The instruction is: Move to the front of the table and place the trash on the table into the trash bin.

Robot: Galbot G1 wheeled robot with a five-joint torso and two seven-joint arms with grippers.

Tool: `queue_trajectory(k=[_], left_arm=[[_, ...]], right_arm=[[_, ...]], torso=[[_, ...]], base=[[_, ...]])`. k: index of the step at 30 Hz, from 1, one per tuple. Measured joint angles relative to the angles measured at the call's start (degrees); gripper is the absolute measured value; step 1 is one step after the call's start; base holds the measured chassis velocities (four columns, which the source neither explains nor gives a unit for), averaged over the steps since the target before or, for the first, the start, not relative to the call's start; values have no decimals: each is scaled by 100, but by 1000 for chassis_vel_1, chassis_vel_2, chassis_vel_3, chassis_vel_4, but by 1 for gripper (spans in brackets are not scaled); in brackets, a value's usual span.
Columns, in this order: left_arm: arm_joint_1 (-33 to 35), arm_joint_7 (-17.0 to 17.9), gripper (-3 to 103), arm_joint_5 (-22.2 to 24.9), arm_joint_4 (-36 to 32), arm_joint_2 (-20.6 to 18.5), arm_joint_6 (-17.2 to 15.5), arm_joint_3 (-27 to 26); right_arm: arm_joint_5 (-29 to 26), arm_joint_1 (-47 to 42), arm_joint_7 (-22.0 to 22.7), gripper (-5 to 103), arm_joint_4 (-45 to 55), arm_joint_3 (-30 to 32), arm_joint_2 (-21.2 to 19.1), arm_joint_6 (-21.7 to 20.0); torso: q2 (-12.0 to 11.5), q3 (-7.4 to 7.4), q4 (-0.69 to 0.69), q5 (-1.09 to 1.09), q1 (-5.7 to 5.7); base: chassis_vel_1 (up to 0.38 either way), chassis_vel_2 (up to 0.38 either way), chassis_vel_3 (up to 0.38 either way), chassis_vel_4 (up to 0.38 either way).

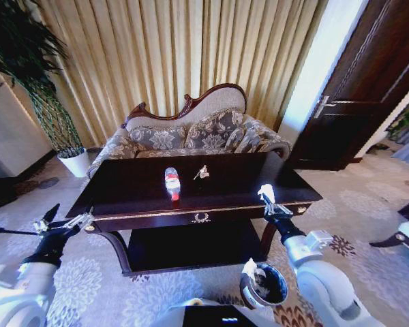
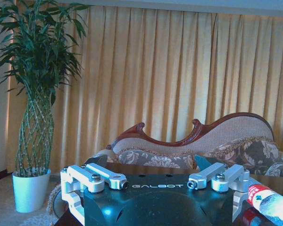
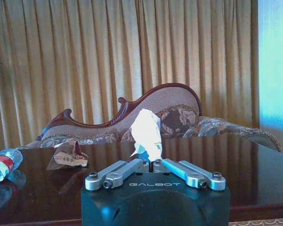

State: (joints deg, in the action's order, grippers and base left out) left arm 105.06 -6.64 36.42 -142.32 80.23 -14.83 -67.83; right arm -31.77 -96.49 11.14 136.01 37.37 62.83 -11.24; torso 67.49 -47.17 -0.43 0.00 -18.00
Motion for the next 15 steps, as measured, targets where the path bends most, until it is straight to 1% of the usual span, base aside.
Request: queue_trajectory(k=[10,12,15], left_arm=[[2,-1,100,1,-4,-1,0,0],[16,-34,100,26,-43,-4,4,6],[21,-41,100,34,-51,-5,4,9]], right_arm=[[3,-5,13,0,9,-3,10,-10],[61,-63,33,0,210,-5,78,-36],[81,-77,44,0,253,-6,98,-48]], torso=[[0,0,0,0,0],[0,-1,0,-1,0],[0,0,-1,-1,0]], base=[[0,0,0,0],[0,0,0,0],[0,0,0,0]])
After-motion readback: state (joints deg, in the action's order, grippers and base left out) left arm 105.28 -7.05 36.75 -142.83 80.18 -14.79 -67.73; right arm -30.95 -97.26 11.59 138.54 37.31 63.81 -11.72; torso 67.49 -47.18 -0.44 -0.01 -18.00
